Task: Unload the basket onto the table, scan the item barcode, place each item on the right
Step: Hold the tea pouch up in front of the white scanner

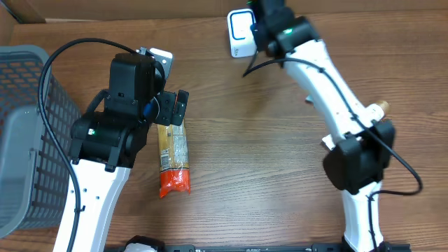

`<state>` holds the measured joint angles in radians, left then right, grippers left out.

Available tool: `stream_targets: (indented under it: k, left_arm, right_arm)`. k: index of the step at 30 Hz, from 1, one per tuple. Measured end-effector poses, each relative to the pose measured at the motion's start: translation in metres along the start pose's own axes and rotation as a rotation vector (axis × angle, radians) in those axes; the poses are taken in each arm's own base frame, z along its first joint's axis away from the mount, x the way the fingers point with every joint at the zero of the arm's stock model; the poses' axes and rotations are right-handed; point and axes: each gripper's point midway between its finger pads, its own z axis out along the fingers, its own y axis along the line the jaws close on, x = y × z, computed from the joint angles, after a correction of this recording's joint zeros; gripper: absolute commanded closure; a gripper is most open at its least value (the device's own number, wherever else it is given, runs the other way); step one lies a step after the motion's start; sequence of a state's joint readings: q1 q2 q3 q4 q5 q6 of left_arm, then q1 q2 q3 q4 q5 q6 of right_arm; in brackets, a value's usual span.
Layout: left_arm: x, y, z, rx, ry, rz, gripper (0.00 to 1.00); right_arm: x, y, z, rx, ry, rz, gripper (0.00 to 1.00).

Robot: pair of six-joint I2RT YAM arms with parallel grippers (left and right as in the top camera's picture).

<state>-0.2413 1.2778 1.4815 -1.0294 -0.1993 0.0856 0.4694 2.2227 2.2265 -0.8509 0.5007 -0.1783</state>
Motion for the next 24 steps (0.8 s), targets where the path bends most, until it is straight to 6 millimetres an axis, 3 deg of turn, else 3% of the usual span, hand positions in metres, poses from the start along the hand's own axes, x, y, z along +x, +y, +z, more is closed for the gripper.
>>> stream_targets:
  k: [5,9,18,24]
  left_arm:
    - [0.000,0.000,0.000,0.000,0.000,0.000,0.00]
    - [0.000,0.000,0.000,0.000,0.000,0.000,0.00]
    - [0.000,0.000,0.000,0.000,0.000,0.000,0.00]
    - [0.000,0.000,0.000,0.000,0.000,0.000,0.01]
  right_arm:
    - [-0.018,0.010,0.024,0.086,-0.083,-0.160,0.96]
    - [-0.021,0.009,0.048,0.164,-0.104,-0.267,0.96]
    - [-0.005,0.023,0.105,0.286,-0.102,-0.398,0.96]
    - [0.009,0.032,0.127,0.312,-0.079,-0.471,0.96]
